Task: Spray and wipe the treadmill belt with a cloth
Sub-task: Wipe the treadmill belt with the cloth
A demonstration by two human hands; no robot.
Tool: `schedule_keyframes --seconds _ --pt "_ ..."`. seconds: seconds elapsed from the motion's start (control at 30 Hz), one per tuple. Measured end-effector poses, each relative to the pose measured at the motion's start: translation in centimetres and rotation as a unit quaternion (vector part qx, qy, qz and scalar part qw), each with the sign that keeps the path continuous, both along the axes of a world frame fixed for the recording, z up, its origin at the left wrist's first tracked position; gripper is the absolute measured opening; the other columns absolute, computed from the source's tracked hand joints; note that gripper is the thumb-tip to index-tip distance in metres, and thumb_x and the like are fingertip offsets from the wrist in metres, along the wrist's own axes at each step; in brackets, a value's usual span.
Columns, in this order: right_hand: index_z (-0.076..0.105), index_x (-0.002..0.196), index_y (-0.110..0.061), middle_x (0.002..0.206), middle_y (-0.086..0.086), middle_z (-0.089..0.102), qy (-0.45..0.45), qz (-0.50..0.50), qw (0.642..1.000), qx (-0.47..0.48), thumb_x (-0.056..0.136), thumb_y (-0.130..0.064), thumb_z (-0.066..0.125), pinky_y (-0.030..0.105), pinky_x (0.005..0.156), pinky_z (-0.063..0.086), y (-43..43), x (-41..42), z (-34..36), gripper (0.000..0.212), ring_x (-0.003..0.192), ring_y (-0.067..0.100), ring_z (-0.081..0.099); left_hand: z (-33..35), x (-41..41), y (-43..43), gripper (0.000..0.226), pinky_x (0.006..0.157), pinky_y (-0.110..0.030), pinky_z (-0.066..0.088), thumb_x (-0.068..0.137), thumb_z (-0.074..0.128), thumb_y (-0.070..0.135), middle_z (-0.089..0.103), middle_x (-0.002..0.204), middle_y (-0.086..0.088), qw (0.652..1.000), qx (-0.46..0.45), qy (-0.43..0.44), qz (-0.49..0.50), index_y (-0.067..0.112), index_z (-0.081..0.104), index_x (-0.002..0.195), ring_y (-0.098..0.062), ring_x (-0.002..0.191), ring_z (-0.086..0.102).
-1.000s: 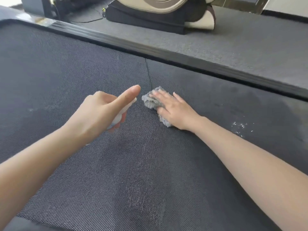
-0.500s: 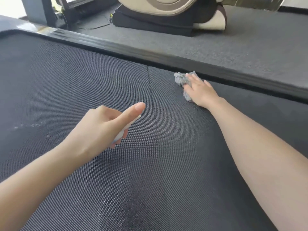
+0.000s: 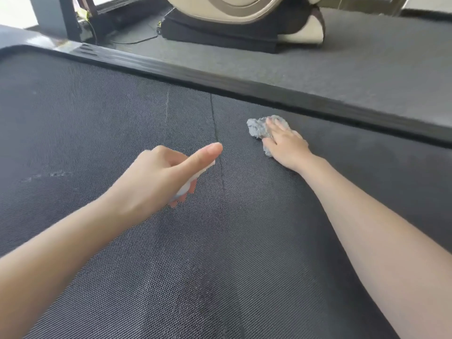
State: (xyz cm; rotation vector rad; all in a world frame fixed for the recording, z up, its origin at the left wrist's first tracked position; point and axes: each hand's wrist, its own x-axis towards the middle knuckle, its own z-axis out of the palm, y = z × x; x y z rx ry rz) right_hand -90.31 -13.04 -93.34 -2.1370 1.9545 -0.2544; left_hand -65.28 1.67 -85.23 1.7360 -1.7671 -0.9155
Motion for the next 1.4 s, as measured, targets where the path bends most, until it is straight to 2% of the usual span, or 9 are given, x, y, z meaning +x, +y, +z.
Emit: schedule_keyframes --seconds 0.2,0.33,0.43,0.53,0.67,0.8,1.07,1.27,1.4 --pt "0.012 0.150 -0.031 0.157 -0.013 0.005 -0.014 0.047 0.999 0.010 0.099 -0.038 0.032 0.036 0.116 0.007 4.4 1.2 -0.6 0.056 0.145 0.014 0.008 0.0 1.8 1.8 0.084 0.062 -0.028 0.044 0.067 0.043 0.091 0.053 0.046 -0.004 1.000 0.018 0.010 -0.020 0.009 0.051 0.048 -0.011 0.042 0.050" --pt "0.011 0.149 -0.035 0.148 -0.026 -0.001 -0.029 0.114 0.993 0.007 0.099 -0.036 0.033 0.036 0.119 0.005 9.9 3.2 -0.6 0.054 0.139 -0.003 -0.001 0.0 3.3 2.2 0.091 0.064 -0.030 0.049 0.071 0.041 0.087 0.055 0.045 -0.005 0.999 0.017 -0.006 -0.038 -0.003 0.053 0.059 -0.011 0.044 0.050" --pt "0.010 0.147 -0.035 0.147 -0.027 -0.002 -0.039 0.185 0.982 0.007 0.092 -0.037 0.030 0.028 0.118 0.000 15.1 5.7 -0.3 0.059 0.139 -0.009 -0.010 -0.1 4.3 2.0 0.086 0.064 -0.032 0.051 0.073 0.045 0.086 0.053 0.044 -0.002 0.998 0.013 0.021 -0.049 0.002 0.048 0.053 -0.013 0.045 0.053" --pt "0.018 0.147 -0.033 0.152 -0.024 0.003 -0.056 0.221 0.974 0.014 0.090 -0.040 0.031 0.022 0.115 -0.004 19.7 7.8 0.0 0.059 0.141 -0.007 -0.008 -0.1 4.9 1.7 0.078 0.064 -0.030 0.048 0.074 0.046 0.086 0.053 0.044 -0.002 0.997 0.010 0.051 -0.064 0.012 0.046 0.047 -0.012 0.044 0.052" --pt "0.024 0.148 -0.029 0.155 -0.017 0.008 -0.033 0.247 0.968 0.026 0.093 -0.036 0.032 0.025 0.116 -0.008 24.5 10.1 0.3 0.056 0.143 -0.001 -0.004 0.1 5.1 1.8 0.091 0.066 -0.030 0.052 0.076 0.046 0.084 0.060 0.050 -0.005 0.993 0.028 0.071 -0.090 -0.005 0.061 0.066 -0.013 0.044 0.056" --pt "0.027 0.147 -0.024 0.156 -0.011 0.014 -0.005 0.309 0.951 0.029 0.094 -0.032 0.037 0.031 0.117 -0.002 27.7 10.6 0.6 0.055 0.145 0.006 0.002 0.6 4.7 2.3 0.090 0.064 -0.027 0.050 0.082 0.045 0.078 0.059 0.051 -0.005 0.989 0.033 0.087 -0.118 -0.010 0.062 0.073 -0.014 0.043 0.054" --pt "0.035 0.145 -0.025 0.155 -0.010 0.021 0.005 0.386 0.923 -0.008 0.092 -0.028 0.043 0.035 0.118 0.002 28.3 8.6 0.3 0.053 0.145 0.007 0.006 -0.3 2.8 3.3 0.093 0.062 -0.026 0.053 0.080 0.047 0.076 0.057 0.049 -0.003 0.988 0.025 0.121 -0.096 -0.016 0.060 0.077 -0.013 0.044 0.054" --pt "0.035 0.145 -0.025 0.155 -0.007 0.024 0.008 0.427 0.904 -0.011 0.092 -0.028 0.043 0.039 0.118 0.006 28.7 5.7 0.1 0.053 0.145 0.007 0.005 -0.6 0.2 4.5 0.095 0.066 -0.029 0.052 0.079 0.048 0.079 0.059 0.055 -0.009 0.992 -0.011 0.105 -0.068 -0.015 0.059 0.075 -0.012 0.045 0.055" --pt "0.033 0.146 -0.025 0.156 -0.008 0.021 0.013 0.445 0.895 -0.016 0.092 -0.029 0.043 0.036 0.118 0.002 28.6 3.9 -0.1 0.055 0.145 0.006 0.003 -1.1 -1.6 5.1 0.093 0.073 -0.033 0.053 0.079 0.047 0.081 0.061 0.058 -0.019 0.994 -0.047 0.082 -0.050 -0.011 0.059 0.071 -0.011 0.047 0.055"
